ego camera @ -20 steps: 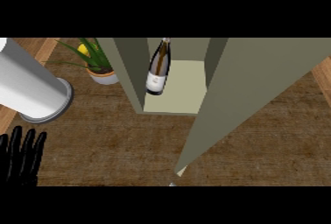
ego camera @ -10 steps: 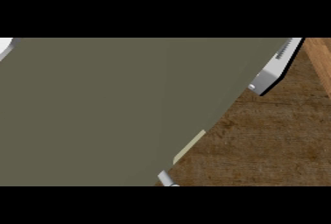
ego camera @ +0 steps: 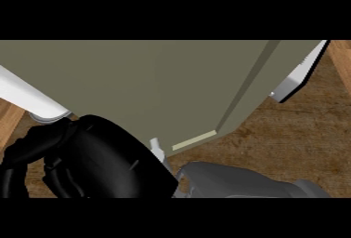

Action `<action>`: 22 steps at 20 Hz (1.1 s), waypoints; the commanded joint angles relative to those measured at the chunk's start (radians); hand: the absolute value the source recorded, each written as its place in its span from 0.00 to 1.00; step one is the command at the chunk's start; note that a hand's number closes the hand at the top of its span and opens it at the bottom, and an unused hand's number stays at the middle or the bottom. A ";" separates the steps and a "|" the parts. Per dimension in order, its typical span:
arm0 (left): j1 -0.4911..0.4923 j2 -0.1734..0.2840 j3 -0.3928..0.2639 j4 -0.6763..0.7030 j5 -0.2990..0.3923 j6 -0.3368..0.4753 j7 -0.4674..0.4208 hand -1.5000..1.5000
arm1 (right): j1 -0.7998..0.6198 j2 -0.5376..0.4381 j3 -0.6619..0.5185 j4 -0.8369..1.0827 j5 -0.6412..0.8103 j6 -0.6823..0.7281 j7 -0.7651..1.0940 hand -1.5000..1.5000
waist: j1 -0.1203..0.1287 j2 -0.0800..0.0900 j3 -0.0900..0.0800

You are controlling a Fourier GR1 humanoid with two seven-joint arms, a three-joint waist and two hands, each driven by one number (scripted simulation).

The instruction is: Pick up the wine, place it into the cabinet and close the cabinet

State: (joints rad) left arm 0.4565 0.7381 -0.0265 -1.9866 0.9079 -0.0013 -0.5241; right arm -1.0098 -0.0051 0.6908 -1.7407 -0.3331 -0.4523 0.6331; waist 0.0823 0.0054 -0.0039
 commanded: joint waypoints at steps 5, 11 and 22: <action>-0.023 0.029 0.081 0.009 0.075 -0.039 0.066 0.00 | -0.283 0.005 -0.095 0.419 -0.218 0.057 -0.191 1.00 | -0.011 0.007 0.001; -0.035 0.046 0.121 0.041 0.095 -0.082 0.064 0.00 | -0.298 0.005 -0.125 0.499 -0.545 0.406 -0.058 1.00 | 0.011 0.018 0.001; -0.024 0.071 0.239 0.041 0.150 -0.094 0.122 0.00 | -0.358 -0.018 -0.259 0.965 -0.406 0.470 -0.408 1.00 | -0.032 0.010 0.003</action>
State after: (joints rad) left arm 0.4518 0.7800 0.1602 -1.9550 1.0192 -0.0903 -0.4371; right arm -1.3713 0.0006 0.4714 -0.9014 -0.8001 0.0193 0.3441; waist 0.0670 0.0094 -0.0061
